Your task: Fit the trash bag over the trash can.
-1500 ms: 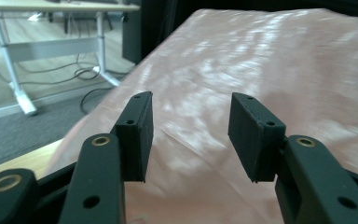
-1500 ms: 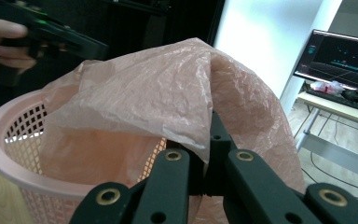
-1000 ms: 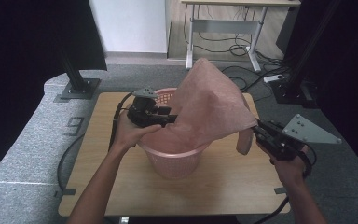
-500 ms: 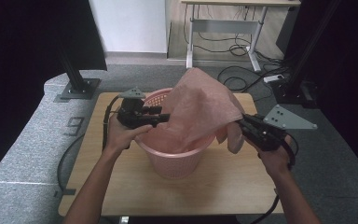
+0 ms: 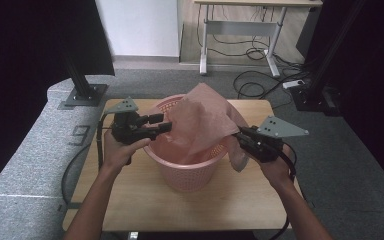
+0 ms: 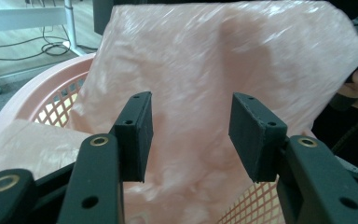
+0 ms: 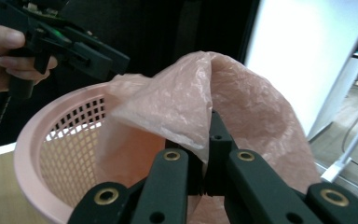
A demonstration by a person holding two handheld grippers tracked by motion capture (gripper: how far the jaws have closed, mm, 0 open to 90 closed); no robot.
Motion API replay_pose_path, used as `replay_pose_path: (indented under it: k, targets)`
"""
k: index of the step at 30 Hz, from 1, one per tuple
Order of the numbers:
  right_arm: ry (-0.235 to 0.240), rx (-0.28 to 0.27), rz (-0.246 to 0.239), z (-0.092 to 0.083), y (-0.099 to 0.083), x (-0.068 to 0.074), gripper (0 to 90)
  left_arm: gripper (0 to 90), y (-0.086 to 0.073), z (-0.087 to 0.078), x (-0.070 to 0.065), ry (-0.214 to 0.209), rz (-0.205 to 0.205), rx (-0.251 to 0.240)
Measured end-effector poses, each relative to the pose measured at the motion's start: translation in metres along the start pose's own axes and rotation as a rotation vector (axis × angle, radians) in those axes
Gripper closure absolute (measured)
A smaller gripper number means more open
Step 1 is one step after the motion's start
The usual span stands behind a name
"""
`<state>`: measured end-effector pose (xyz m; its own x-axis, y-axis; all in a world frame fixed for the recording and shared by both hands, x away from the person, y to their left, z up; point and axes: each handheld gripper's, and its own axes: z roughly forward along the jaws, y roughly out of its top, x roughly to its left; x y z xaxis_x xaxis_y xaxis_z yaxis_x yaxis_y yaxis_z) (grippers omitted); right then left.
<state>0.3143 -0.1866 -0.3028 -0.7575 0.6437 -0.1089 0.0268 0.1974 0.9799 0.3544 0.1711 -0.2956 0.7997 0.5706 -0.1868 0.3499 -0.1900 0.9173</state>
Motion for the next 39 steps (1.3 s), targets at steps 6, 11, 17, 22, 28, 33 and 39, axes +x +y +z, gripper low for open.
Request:
replay_pose_path:
  k: [6,11,17,22,28,33,39]
  targets:
    - [0.061,0.021,-0.007,0.015,-0.001,0.008,85.4,46.8,0.000,0.003,-0.007,-0.021,0.008,-0.001]
    - [0.114,0.076,-0.042,0.029,-0.005,0.018,85.4,45.2,0.000,0.005,-0.010,-0.020,0.016,0.004]
    - [0.183,0.148,-0.020,0.045,-0.019,0.023,75.7,45.0,-0.004,0.004,-0.009,-0.014,0.007,0.007]
    - [0.178,0.101,-0.007,0.028,-0.026,0.026,42.6,45.1,-0.006,0.000,-0.007,-0.009,0.003,0.001]
    - [0.168,0.063,-0.003,-0.019,-0.032,0.021,27.6,45.2,-0.008,-0.001,-0.008,-0.009,0.000,-0.007]
    - [0.068,0.043,0.058,-0.049,-0.051,0.001,27.3,45.2,-0.010,-0.001,-0.008,-0.007,-0.003,-0.003]
    - [-0.023,0.059,0.097,-0.063,-0.080,-0.029,27.7,45.2,-0.011,-0.001,-0.008,-0.008,-0.005,-0.003]
